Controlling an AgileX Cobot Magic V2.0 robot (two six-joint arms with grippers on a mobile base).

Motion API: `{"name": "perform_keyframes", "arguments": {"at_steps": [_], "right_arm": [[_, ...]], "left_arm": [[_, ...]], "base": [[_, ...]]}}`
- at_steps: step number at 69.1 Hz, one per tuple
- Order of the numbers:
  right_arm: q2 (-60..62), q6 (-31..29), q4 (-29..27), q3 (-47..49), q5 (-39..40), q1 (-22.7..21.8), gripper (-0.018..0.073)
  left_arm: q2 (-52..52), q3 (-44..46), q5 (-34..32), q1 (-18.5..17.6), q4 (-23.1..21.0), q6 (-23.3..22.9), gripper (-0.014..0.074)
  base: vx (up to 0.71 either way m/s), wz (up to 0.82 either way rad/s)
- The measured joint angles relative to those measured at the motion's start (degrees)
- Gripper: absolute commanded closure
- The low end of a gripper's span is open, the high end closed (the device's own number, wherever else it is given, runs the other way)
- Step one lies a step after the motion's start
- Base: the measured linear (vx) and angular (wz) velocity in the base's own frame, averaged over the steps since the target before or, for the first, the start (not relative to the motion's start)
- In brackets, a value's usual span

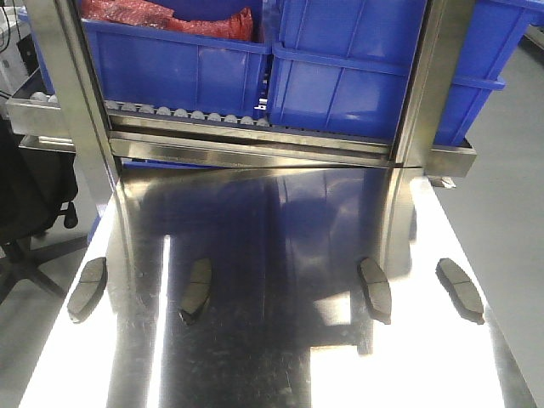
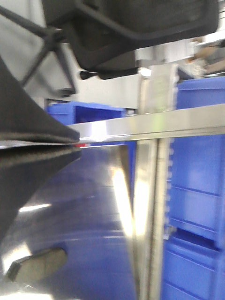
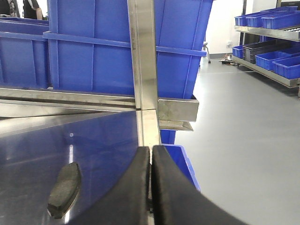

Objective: Move and align brake pads A on conveyor

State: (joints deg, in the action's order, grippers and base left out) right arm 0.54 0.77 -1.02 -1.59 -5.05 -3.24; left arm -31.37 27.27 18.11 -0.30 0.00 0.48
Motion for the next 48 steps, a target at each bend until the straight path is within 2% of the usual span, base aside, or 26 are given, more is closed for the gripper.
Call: {"name": "perform_keyframes", "arguments": {"at_steps": [6, 10, 17, 22, 31, 48], "right_arm": [[0.0, 0.0, 0.0, 0.0, 0.0, 0.0, 0.056], [0.0, 0.0, 0.0, 0.0, 0.0, 0.0, 0.056], [0.0, 0.0, 0.0, 0.0, 0.0, 0.0, 0.056], [0.0, 0.0, 0.0, 0.0, 0.0, 0.0, 0.056], [0.0, 0.0, 0.0, 0.0, 0.0, 0.0, 0.056], [0.0, 0.0, 0.0, 0.0, 0.0, 0.0, 0.056]], "left_arm": [[-2.87, 0.66, 0.0, 0.0, 0.0, 0.0, 0.0543], [-3.74, 0.77, 0.07, 0.0, 0.0, 0.0, 0.0468], [-4.0, 0.9, 0.07, 0.0, 0.0, 0.0, 0.0268], [-4.0, 0.91, 0.07, 0.0, 0.0, 0.0, 0.0084], [-4.0, 0.91, 0.13, 0.0, 0.0, 0.0, -0.0137], [-4.08, 0.91, 0.18, 0.0, 0.0, -0.48, -0.0101]], "base": [[0.0, 0.0], [0.0, 0.0], [0.0, 0.0], [0.0, 0.0], [0.0, 0.0], [0.0, 0.0]]}}
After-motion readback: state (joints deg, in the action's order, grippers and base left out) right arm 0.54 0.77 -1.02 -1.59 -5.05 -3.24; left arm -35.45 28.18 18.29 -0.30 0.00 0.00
